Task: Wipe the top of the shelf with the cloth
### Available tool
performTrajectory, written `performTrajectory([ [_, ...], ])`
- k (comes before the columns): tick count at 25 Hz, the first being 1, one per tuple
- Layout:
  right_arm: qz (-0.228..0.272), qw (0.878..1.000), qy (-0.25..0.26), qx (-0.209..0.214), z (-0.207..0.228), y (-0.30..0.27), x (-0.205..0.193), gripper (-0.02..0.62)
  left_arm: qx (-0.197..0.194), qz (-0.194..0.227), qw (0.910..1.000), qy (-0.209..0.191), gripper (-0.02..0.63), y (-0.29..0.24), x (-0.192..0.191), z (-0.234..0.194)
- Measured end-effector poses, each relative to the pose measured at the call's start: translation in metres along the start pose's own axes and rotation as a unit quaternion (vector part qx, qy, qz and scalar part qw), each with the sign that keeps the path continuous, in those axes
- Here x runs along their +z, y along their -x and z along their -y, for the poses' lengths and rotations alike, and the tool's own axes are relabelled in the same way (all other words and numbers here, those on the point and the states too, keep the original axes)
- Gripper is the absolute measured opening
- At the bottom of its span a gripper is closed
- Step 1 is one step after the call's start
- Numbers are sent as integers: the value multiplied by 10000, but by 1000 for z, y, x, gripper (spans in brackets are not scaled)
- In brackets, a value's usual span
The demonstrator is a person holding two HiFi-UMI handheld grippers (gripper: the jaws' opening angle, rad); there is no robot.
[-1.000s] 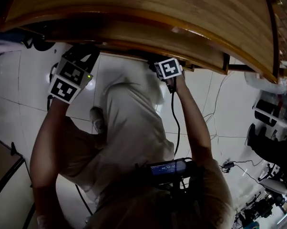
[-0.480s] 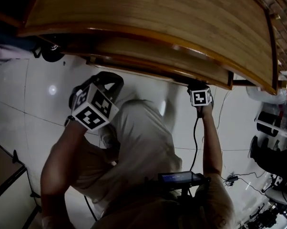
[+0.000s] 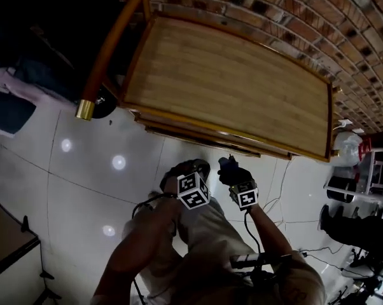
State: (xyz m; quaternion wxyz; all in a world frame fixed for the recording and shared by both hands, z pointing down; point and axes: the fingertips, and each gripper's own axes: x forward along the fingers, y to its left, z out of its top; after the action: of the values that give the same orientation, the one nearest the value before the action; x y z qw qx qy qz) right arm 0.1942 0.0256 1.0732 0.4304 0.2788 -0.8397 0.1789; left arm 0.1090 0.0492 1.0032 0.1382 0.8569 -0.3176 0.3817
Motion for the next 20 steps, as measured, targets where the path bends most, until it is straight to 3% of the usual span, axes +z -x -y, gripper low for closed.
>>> performTrajectory([
  [3, 67, 9984, 54, 562, -49, 42, 37, 95, 346, 98, 9993, 66, 4, 32, -17, 13],
  [6, 37, 9954, 101, 948, -82, 94, 72, 94, 628, 478, 9961, 389, 3, 111, 3, 13],
  [10, 133, 9927, 3, 1201, -114, 147, 155, 95, 882, 524, 9924, 674, 3, 225, 31, -15],
  [17, 349, 9936, 261, 1041, -138, 278, 328, 94, 1030, 559, 9890, 899, 3, 405, 137, -40],
  [20, 710, 9926, 324, 933, -138, 336, 422, 95, 1074, 708, 9883, 819, 3, 476, 192, -49],
])
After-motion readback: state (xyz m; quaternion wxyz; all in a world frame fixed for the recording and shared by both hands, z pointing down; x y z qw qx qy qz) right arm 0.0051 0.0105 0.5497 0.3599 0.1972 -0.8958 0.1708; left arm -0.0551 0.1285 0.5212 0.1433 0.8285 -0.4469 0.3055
